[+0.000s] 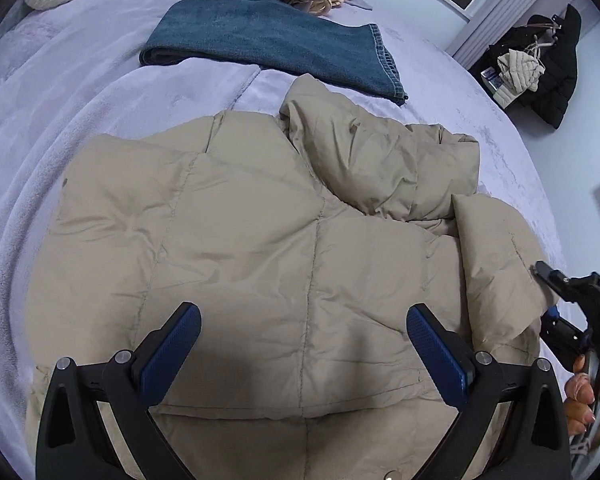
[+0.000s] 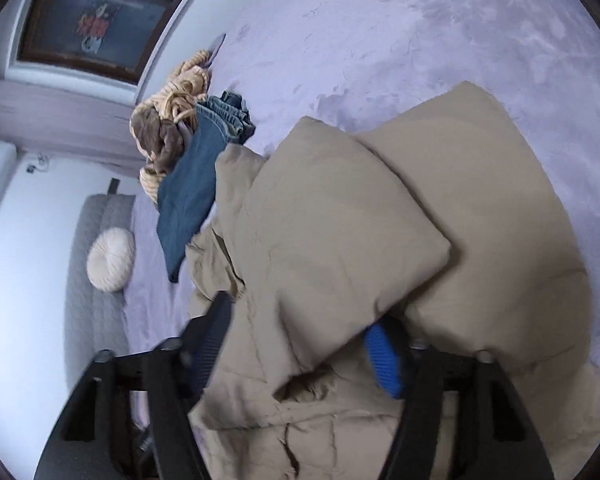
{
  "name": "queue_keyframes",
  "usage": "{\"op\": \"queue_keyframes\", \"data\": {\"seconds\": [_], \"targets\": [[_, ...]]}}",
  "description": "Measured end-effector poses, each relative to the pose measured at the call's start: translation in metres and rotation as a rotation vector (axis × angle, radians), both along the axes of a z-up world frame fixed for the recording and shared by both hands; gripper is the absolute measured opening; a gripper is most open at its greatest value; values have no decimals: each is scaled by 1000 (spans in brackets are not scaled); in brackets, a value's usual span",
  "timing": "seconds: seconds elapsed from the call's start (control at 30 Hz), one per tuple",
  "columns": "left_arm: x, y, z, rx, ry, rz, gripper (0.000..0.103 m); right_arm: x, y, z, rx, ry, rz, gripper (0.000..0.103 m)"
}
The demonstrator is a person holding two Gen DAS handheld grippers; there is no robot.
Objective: Fold large clothes
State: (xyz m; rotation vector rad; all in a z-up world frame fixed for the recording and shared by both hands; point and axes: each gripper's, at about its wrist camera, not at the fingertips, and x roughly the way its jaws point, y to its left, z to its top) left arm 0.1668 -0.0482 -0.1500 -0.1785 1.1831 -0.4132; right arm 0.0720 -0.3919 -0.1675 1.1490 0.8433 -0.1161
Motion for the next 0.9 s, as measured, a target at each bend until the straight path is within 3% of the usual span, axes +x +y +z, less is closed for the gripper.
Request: {"op": "queue_keyframes", "data": {"seconds": [0.03,0.07,0.27,0.4,0.5,0.6,0.77,0.9], "targets": [[0,3,0,-20,4,4,103,7,0,-1,2,-4,10,16],[1,7,1,-44,5,6,103,16,3,3,-17,-15,34,11],[12,32,10,-237,21,-4,103,68,78,46,-285,-97,342,10],[23,40,7,-380,70,-10,103,83,141,44,-402,-77,537,10],[29,36,-1,-466,124,-30,103,88,172,26,-425,-3,622,21],[30,19,-6,-532,163,-80,103,82,178,12,-381,40,646,69],[35,-5,-16,-513,186,-109,103,42,141,8,-267,45,589,71],[42,-10,-21,-520,204,-97,103,-14,75,-13,-102,108,422,71]]}}
